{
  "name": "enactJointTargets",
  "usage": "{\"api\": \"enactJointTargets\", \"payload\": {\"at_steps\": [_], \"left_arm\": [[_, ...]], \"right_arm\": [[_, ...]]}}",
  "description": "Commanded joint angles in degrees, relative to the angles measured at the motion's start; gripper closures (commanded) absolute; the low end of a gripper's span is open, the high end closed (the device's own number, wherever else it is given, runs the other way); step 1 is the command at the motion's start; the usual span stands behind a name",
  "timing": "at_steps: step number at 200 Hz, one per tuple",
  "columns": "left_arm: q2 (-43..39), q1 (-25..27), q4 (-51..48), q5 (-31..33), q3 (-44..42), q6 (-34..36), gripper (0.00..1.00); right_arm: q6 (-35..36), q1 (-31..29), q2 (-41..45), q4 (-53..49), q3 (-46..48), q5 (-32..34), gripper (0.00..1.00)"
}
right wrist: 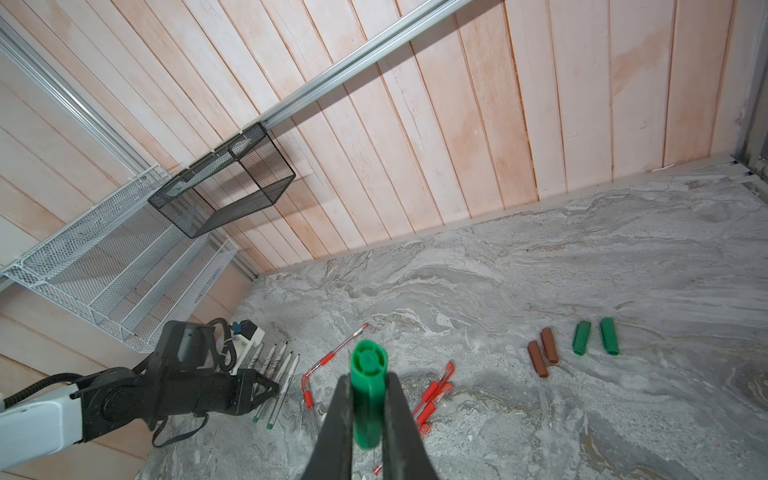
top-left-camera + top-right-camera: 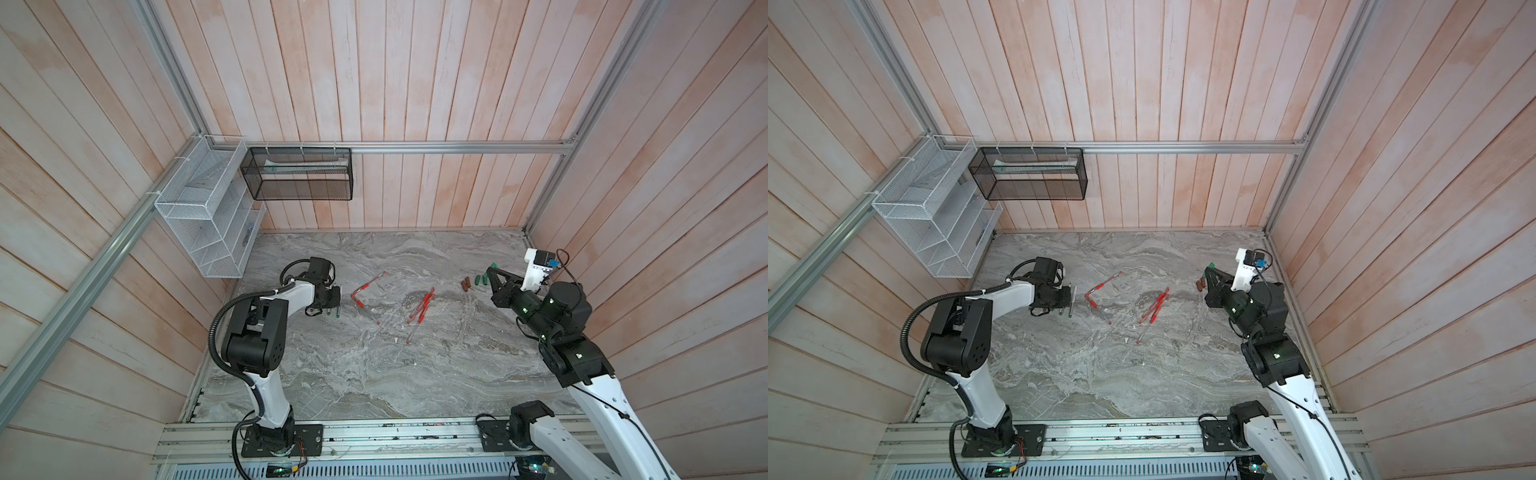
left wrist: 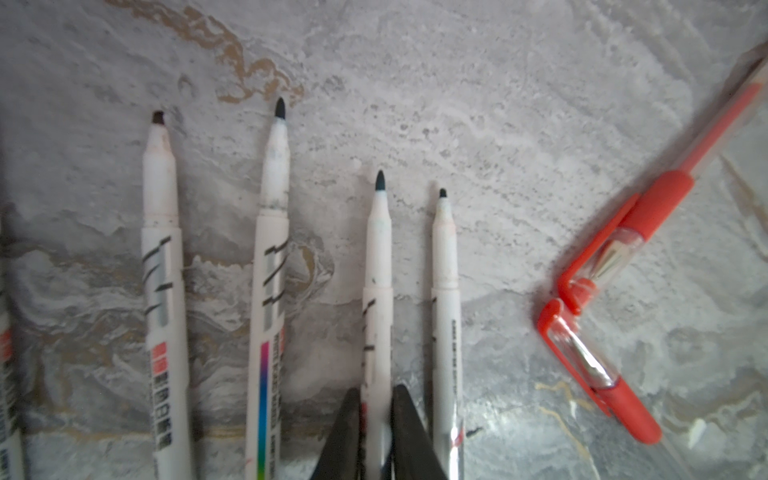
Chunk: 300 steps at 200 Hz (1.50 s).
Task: Open the pen caps
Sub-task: 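Set the marker in the row with the left gripper while the right holds the cap, then lower the green cap beside the other caps and open the right gripper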
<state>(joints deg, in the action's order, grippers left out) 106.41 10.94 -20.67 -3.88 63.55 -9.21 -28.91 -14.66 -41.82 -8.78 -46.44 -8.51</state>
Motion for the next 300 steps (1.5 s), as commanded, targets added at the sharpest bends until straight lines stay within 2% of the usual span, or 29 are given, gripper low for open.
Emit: {"api": "enactJointTargets", "payload": {"at_steps": [1,67,97,122,144,160,175,221,246,276,300], "left_arm": [[-1.23,0.29,-1.42,1.86,0.94,0.18,0.81],[-5.63,0.33,-1.22,-1.01,0.33,-0.95,0.78],[-11.43,0.66,-0.83,-3.18,-1.02,-0.14,0.62],[-17.3,0.91,1.15,-4.72,-3.86,1.68,0.53],[-23.18,0.85,3.38,-5.04,-7.38,5.75,0.37],[-27.59,0.71,5.71,-8.17,-10.52,10.34,0.28],[-31.09,-0.01,6.93,-11.52,-12.83,11.76,0.22],[-36.94,-5.38,6.41,-19.29,-15.08,12.42,0.14],[-38.43,-10.21,6.29,-23.35,-15.07,10.49,0.12],[-40.13,-13.57,5.76,-23.95,-15.56,10.69,0.09],[-40.99,-14.1,6.85,-24.39,-16.49,10.53,0.07]], "right_arm": [[0.22,0.33,1.06,-2.01,-1.13,1.23,1.0],[-0.02,0.58,0.85,-4.58,-2.14,3.0,1.0],[1.66,0.73,-3.7,-7.69,-5.39,2.27,1.0],[3.78,1.56,-8.55,-10.54,-8.89,3.17,1.0],[6.67,3.15,-14.0,-14.17,-13.44,3.12,1.0],[8.6,4.99,-17.45,-15.74,-15.73,2.96,1.0],[9.99,7.38,-20.87,-17.12,-17.91,1.75,1.0],[14.13,15.9,-29.68,-19.03,-22.83,-1.54,1.0],[15.98,19.15,-35.1,-19.65,-25.31,-2.73,1.0],[17.36,22.18,-40.85,-17.79,-25.87,-2.43,1.0],[18.09,24.42,-46.62,-16.47,-26.07,-3.31,1.0]]}}
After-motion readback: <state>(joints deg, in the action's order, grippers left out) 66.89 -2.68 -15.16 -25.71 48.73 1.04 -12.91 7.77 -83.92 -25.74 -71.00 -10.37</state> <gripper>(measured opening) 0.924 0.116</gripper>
